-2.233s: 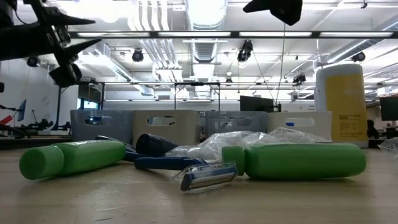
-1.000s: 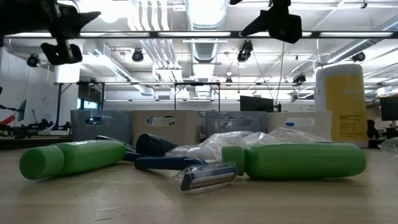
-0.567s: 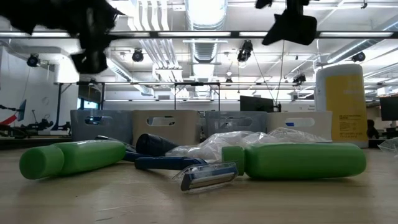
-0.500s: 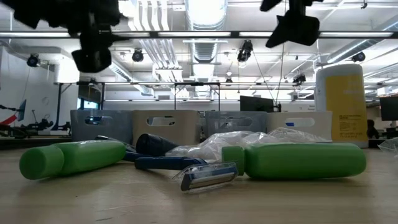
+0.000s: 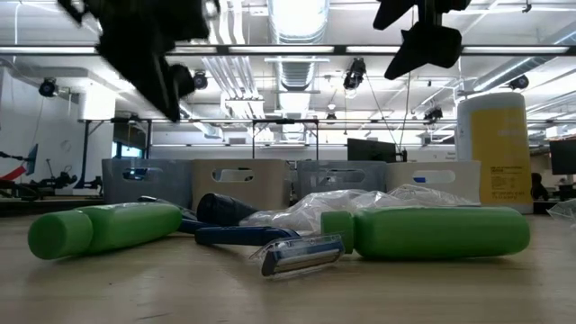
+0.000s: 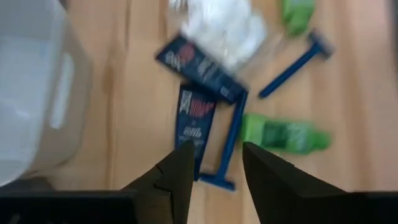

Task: Pick & Place Travel size toiletries
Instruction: Put the blue shave cream into the left black bin

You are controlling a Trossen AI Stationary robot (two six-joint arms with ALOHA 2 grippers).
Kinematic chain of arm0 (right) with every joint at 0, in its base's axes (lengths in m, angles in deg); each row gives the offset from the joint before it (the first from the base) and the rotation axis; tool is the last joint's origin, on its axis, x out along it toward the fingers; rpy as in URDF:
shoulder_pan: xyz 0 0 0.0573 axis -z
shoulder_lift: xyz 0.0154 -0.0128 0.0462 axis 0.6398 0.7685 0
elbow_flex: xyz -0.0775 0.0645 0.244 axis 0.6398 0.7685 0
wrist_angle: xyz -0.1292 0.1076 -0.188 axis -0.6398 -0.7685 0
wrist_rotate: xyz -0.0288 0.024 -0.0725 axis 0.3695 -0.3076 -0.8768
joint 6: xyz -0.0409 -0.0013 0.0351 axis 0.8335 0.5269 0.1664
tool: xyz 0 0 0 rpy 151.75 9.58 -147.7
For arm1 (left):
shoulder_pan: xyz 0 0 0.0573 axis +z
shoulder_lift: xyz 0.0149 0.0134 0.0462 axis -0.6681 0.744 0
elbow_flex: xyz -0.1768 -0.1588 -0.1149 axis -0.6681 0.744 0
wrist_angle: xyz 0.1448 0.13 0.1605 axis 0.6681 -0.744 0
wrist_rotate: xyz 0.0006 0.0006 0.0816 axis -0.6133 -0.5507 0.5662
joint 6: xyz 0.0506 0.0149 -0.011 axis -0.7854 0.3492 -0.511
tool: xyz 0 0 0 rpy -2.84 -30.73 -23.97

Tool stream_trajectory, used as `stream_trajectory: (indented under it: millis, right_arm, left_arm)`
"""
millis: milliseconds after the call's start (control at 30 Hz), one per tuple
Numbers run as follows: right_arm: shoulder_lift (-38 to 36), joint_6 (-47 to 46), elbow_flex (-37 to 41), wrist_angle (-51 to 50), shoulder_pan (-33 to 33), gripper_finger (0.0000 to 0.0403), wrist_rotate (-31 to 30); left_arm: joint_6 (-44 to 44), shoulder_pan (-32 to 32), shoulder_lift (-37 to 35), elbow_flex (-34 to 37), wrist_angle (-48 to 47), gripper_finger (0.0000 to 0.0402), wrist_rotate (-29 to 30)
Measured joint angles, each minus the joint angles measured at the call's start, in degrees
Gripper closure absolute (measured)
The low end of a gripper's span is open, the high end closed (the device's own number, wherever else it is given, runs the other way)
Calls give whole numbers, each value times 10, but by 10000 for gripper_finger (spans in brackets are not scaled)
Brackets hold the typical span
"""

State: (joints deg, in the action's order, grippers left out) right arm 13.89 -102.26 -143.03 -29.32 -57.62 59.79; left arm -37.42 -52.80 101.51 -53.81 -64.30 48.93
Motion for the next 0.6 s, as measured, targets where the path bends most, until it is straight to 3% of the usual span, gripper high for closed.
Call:
stream_trajectory:
  millis: [333,600]
  right_arm:
    - [0,-11,3,-8,0,62,-13]
    - [0,-12,4,-8,0,78,-22]
  left_arm:
    - [-76,-2,74,-1,0,171,13]
    - [-109,-2,125,1,-1,164,13]
